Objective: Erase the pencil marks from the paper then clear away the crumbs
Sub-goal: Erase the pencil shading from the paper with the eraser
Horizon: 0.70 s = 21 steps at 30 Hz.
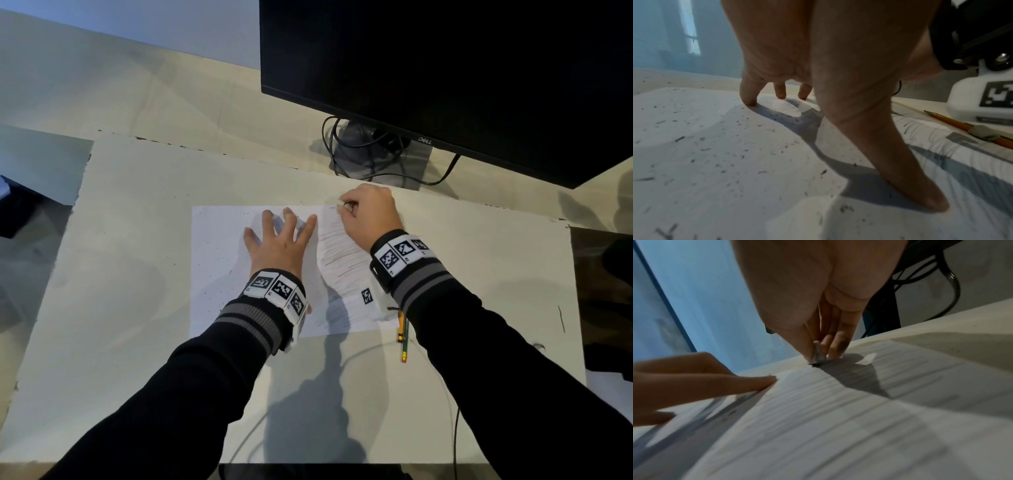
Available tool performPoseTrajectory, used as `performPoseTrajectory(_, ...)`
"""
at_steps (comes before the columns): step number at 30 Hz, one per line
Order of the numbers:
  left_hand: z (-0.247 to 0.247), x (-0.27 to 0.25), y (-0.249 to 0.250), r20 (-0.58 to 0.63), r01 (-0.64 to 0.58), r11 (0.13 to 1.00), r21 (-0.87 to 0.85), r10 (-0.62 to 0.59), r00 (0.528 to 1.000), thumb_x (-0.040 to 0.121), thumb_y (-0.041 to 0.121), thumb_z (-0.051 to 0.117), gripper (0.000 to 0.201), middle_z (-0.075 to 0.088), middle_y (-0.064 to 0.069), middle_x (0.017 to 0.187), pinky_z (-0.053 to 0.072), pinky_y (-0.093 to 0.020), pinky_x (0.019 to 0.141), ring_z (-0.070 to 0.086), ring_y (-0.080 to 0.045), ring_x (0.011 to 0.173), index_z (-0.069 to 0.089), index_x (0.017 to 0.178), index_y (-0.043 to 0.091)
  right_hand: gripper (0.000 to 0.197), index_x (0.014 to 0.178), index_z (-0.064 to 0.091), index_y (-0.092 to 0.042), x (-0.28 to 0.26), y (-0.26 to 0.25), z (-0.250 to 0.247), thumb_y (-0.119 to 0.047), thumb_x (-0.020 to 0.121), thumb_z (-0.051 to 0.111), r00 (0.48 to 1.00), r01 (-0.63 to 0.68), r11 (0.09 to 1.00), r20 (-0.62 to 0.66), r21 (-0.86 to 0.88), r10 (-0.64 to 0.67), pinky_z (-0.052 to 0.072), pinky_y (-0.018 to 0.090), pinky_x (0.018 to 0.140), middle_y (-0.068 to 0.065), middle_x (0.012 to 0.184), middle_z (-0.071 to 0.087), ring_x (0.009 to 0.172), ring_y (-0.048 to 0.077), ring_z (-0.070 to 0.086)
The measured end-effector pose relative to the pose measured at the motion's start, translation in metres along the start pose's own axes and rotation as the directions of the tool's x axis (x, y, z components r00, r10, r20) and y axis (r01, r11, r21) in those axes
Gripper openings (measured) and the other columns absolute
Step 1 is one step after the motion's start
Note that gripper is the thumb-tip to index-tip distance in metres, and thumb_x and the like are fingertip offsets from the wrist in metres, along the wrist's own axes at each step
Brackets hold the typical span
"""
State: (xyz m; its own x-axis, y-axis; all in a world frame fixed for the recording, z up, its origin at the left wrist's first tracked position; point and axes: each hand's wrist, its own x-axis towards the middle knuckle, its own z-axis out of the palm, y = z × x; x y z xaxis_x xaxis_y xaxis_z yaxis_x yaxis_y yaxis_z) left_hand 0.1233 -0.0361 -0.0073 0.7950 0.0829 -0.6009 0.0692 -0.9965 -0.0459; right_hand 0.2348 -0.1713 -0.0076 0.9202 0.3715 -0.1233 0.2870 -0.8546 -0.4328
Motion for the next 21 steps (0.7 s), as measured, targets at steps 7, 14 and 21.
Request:
performPoseTrajectory(7,0.001,-0.001,-0.001,-0.022,-0.014,1.0,0.007,0.014,1.0,0.047,0.075,0.082,0.157,-0.008,-0.012,0.157,0.026,-0.062,0.11,0.0,-0.044,0.144,-0.027,0.15,0.029,0.013,0.095,0.077,-0.016,0.001,-0.008,0.008,-0.017,0.088,0.065,0.996,-0.07,0.995,-0.043,0.072,0.074,0.052,0.023,0.074,-0.001,0.087,0.071,0.076,0.009,0.059)
performPoseTrajectory(14,0.001,-0.002,-0.003,-0.027,-0.02,1.0,-0.01,0.02,0.999,0.047,0.073,0.083,0.157,-0.008,-0.01,0.158,0.025,-0.062,0.112,0.0,-0.043,0.144,-0.025,0.15,0.028,0.017,0.101,0.076,-0.014,0.001,-0.012,0.007,-0.017,0.088,0.065,0.999,-0.053,0.997,-0.007,0.057,0.054,0.052,0.023,0.08,0.0,0.093,0.07,0.082,0.011,0.06)
performPoseTrajectory(21,0.0,0.0,-0.001,-0.023,-0.018,1.0,0.006,0.018,1.0,0.047,0.074,0.083,0.156,-0.007,-0.011,0.157,0.027,-0.061,0.111,0.0,-0.044,0.144,-0.026,0.15,0.029,0.013,0.096,0.076,-0.013,0.004,-0.012,-0.001,-0.015,0.086,0.068,0.997,-0.019,0.994,-0.077,0.105,0.027,0.051,0.018,0.076,-0.002,0.087,0.067,0.075,0.009,0.06)
